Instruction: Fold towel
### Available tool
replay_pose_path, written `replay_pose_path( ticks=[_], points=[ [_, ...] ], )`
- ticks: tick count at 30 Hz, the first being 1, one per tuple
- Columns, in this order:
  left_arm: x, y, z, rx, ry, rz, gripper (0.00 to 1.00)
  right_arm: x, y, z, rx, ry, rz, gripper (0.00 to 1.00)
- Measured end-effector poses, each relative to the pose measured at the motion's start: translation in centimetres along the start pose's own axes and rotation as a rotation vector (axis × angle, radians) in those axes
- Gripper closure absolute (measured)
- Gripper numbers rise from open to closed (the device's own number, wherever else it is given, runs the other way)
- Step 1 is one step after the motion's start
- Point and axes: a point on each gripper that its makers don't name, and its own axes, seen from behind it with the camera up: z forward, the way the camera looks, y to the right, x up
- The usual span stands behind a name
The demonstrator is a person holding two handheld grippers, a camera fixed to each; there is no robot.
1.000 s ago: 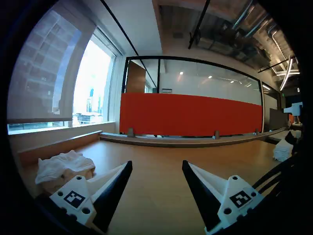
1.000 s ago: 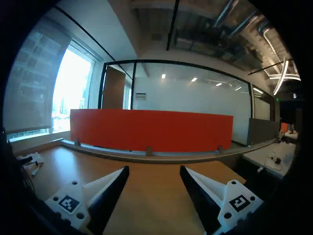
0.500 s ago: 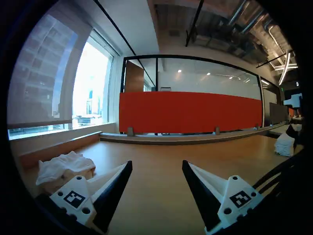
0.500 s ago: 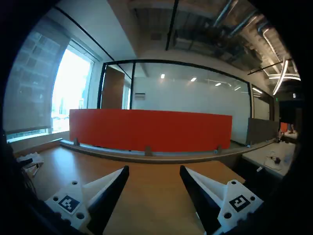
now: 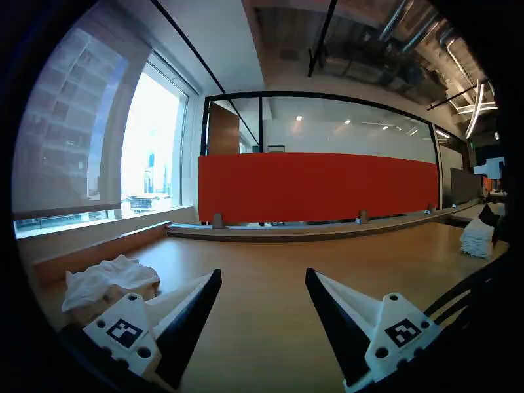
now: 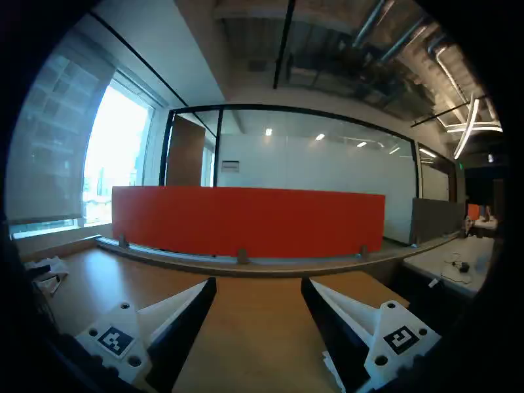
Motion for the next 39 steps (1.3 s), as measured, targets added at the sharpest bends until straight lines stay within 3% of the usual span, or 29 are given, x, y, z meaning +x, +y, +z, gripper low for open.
replay_pose_path(
  ticks=[15,26,39],
  points=[
    [0.0,0.2,0.0,0.0,0.0,0.0,0.05,-6.7,1.8,-0.2,0.024,-0.032,0.014,0.0],
    [0.1,0.1,0.1,0.0,0.0,-0.001,0.05,-10.9,2.9,0.2,0.029,-0.059,0.088,0.0],
    [0.1,0.1,0.0,0.0,0.0,-0.001,0.05,-12.1,3.5,-0.1,0.008,-0.052,0.104,0.0]
  ],
)
